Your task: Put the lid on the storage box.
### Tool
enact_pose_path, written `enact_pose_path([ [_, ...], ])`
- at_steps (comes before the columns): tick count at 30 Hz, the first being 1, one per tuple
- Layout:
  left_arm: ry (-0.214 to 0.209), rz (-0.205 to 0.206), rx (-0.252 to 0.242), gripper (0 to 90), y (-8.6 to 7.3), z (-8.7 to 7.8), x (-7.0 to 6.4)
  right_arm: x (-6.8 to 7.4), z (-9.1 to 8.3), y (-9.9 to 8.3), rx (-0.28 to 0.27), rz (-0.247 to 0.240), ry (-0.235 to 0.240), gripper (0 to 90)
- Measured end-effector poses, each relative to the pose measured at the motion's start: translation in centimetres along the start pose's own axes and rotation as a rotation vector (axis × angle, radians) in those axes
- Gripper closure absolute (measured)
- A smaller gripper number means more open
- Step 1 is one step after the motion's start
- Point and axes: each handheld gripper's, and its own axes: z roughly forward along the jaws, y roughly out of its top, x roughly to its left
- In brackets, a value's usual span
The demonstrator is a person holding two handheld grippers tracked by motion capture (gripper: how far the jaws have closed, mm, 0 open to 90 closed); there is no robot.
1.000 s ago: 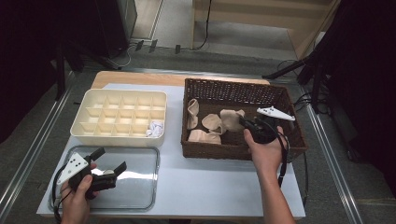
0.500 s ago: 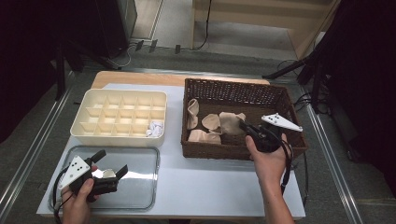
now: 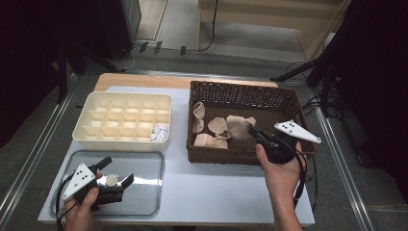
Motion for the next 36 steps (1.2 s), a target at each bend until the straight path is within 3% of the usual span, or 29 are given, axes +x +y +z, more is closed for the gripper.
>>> enact_pose_path([
  [18, -0.010, -0.009, -0.002, 0.0, 0.2, 0.0, -0.3, 2.5, -4.3, -0.7, -0.045, -0.034, 0.058, 90.0],
  [29, -0.068, -0.005, 0.015, 0.0, 0.2, 0.3, -1.3, 4.4, -6.0, -3.4, -0.043, -0.040, 0.133, 90.0],
  [36, -0.072, -0.005, 0.014, 0.0, 0.2, 0.4, -1.4, 5.3, -5.7, -6.2, -0.003, -0.041, 0.170, 90.0],
])
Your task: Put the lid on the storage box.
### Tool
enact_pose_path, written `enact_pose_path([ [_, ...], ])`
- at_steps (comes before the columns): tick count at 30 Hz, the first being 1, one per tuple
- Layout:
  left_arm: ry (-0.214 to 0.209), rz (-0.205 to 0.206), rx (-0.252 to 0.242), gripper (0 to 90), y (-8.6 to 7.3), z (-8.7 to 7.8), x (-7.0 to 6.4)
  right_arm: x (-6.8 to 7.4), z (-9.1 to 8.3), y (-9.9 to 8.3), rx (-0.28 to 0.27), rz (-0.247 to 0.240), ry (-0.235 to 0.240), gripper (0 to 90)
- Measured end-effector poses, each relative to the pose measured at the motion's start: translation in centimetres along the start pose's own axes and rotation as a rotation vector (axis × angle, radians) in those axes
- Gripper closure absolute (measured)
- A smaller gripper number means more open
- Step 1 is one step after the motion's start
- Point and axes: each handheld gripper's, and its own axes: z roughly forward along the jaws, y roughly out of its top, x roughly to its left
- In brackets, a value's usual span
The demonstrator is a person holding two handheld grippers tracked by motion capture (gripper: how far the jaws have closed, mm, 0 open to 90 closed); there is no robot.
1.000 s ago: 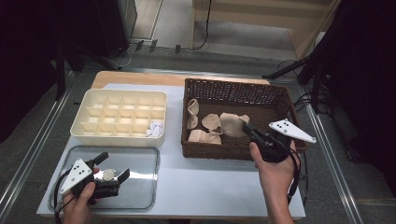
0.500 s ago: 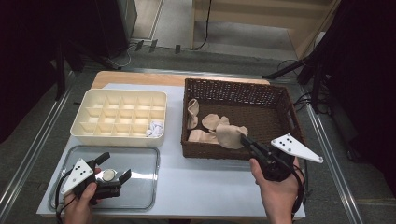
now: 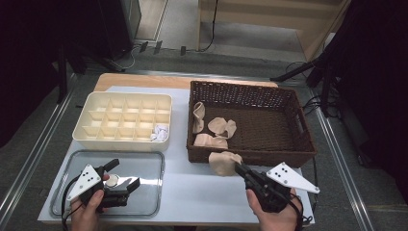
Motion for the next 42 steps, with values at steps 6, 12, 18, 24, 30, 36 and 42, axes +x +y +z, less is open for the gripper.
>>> enact_pose_path([
  [6, 0.000, 0.003, 0.000, 0.0, 0.0, -0.1, 0.1, -0.2, 1.6, -3.0, 0.047, 0.022, 0.019, 90.0],
  [12, 0.006, 0.000, 0.002, 0.0, 0.0, -0.1, 0.3, -1.0, 3.0, -5.3, 0.077, 0.042, 0.011, 90.0],
  [18, 0.004, -0.003, 0.004, 0.0, -0.1, -0.1, 0.2, -1.8, 4.2, -7.9, 0.104, 0.069, -0.013, 90.0],
  [24, -0.005, -0.004, 0.002, 0.0, -0.1, -0.1, 0.4, -2.0, 4.3, -7.9, 0.098, 0.035, -0.001, 74.8],
  [30, -0.008, -0.012, -0.007, 0.0, -0.2, -0.3, 0.3, -1.9, 3.7, -6.3, 0.062, 0.020, 0.001, 70.6],
  [36, -0.008, -0.010, -0.008, 0.0, 0.0, -0.5, 0.2, -2.3, 3.3, -4.7, 0.041, 0.009, -0.021, 70.8],
  [42, -0.013, -0.002, 0.002, 0.0, -0.1, -0.3, -0.1, -2.4, 3.5, -6.4, 0.092, 0.038, -0.023, 67.0],
])
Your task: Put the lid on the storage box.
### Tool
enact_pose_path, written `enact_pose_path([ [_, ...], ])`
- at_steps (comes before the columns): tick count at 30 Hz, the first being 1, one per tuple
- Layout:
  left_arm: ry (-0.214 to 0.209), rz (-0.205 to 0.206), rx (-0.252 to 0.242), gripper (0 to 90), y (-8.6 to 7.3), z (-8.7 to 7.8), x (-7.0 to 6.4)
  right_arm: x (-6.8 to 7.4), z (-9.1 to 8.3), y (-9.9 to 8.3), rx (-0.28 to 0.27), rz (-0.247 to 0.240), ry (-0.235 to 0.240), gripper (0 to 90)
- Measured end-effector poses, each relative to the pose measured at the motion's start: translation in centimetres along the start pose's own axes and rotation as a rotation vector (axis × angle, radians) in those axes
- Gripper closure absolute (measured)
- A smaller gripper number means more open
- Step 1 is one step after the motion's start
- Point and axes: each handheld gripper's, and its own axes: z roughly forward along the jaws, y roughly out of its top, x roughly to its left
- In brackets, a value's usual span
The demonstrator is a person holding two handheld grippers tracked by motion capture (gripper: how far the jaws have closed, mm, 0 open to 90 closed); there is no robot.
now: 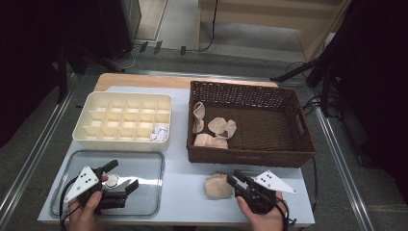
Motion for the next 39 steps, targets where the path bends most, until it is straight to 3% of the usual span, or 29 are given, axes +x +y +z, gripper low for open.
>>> enact_pose_path([
  [3, -0.009, 0.004, 0.004, 0.0, -0.1, 0.2, -0.3, -0.1, 0.5, -1.1, 0.046, 0.001, -0.028, 75.6],
  [5, -0.013, 0.006, 0.008, 0.0, -0.1, 0.3, -0.4, 0.0, 0.7, -1.4, 0.065, 0.012, -0.020, 85.5],
  [7, -0.016, 0.004, 0.009, 0.0, -0.2, 0.3, -0.4, 0.1, 0.8, -1.5, 0.077, 0.003, -0.024, 89.0],
  [13, -0.013, -0.009, 0.005, 0.0, -0.2, 0.3, -0.2, 0.3, 0.6, -0.9, 0.051, 0.028, 0.026, 90.0],
  [18, -0.015, -0.009, 0.006, 0.0, -0.2, 0.3, -0.3, 1.4, -0.8, 0.6, 0.012, 0.005, 0.084, 90.0],
  [21, -0.020, -0.009, 0.008, 0.0, -0.3, 0.5, -0.4, 2.0, -1.2, 1.2, 0.017, -0.025, 0.147, 90.0],
  [23, -0.024, -0.006, 0.015, 0.0, -0.3, 0.5, -0.5, 2.3, -0.7, 1.0, 0.042, -0.048, 0.163, 89.9],
  [26, -0.027, -0.004, 0.012, 0.0, -0.2, 0.6, -0.7, 2.1, 0.8, 0.4, 0.077, -0.059, 0.125, 88.3],
  [29, -0.022, -0.002, 0.012, 0.0, -0.2, 0.4, -0.6, 1.3, 1.4, 0.2, 0.052, -0.032, 0.077, 79.4],
  [32, -0.020, -0.008, 0.008, 0.0, -0.2, 0.3, -0.4, 0.8, 1.1, 0.7, 0.023, -0.030, 0.041, 77.2],
  [39, -0.024, -0.006, 0.011, 0.0, -0.3, 0.5, -0.4, 0.1, 0.1, 3.5, -0.001, -0.058, 0.013, 79.3],
])
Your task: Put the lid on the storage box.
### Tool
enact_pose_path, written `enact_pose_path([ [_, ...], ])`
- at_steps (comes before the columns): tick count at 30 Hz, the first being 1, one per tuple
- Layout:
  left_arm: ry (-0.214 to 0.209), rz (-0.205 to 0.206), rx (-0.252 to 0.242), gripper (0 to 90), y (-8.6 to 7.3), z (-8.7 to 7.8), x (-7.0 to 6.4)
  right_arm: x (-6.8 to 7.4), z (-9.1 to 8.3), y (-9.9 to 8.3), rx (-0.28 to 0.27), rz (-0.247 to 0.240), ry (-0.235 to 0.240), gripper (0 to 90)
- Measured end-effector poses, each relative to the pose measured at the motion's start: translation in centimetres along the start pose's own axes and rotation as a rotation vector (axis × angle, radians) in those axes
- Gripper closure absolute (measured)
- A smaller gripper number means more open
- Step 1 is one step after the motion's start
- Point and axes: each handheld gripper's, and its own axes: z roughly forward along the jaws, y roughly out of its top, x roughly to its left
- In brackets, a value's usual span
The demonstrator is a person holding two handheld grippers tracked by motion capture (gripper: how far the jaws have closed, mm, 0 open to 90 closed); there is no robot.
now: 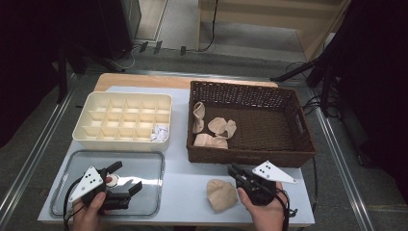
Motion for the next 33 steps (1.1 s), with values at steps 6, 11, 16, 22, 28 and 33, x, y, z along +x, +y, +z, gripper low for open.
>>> enact_pose_path([
  [6, -0.001, -0.003, -0.003, 0.0, 0.0, 0.0, 0.0, -0.5, 0.8, 2.8, -0.006, -0.031, -0.016, 80.1],
  [11, 0.005, -0.006, -0.005, 0.0, 0.0, -0.1, 0.2, -1.1, 2.5, 4.7, 0.019, -0.054, -0.029, 80.1],
  [16, 0.005, -0.009, -0.009, 0.0, 0.1, -0.2, 0.3, -1.7, 4.1, 5.6, 0.046, -0.061, -0.052, 80.1],
  [22, 0.011, -0.006, -0.012, 0.0, 0.1, -0.3, 0.4, -2.7, 5.4, 5.9, 0.062, -0.045, -0.076, 80.4],
  [28, 0.009, -0.010, -0.019, 0.0, 0.1, -0.4, 0.5, -3.4, 6.5, 6.1, 0.078, -0.030, -0.087, 80.5],
  [33, 0.013, -0.004, -0.016, 0.0, 0.1, -0.4, 0.6, -4.1, 7.4, 6.6, 0.101, -0.013, -0.093, 81.0],
])
